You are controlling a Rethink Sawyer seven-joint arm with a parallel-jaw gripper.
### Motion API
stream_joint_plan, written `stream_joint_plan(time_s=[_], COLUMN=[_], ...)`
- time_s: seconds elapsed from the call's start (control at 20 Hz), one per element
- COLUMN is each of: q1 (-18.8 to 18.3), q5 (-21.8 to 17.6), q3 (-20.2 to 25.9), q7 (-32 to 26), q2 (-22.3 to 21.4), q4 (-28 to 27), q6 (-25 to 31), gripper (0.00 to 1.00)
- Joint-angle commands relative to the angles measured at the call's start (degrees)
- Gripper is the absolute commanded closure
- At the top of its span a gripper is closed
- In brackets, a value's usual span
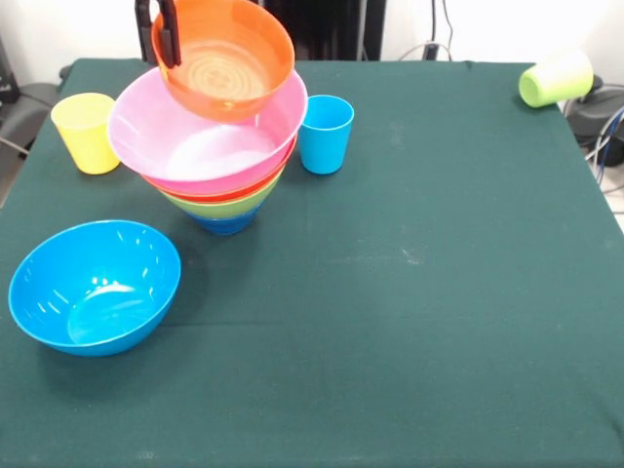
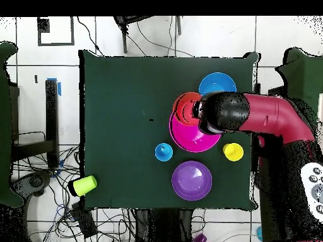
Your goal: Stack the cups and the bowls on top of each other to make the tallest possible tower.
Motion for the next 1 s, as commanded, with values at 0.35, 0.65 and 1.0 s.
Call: stream_joint_plan(time_s=[0.35,0.65,1.0], q1=[0.2,-0.5,-1.8], q5=[-7.3,-8.3,-9.5], q3=[6.5,7.5,8.2], q7=[-17.0,-17.0,-16.6], q2=[6.7,7.3,7.5], q4=[-2.1,-2.3,-0.8], q6=[2.0,1.9,0.4], gripper=[1.00,1.00,1.00])
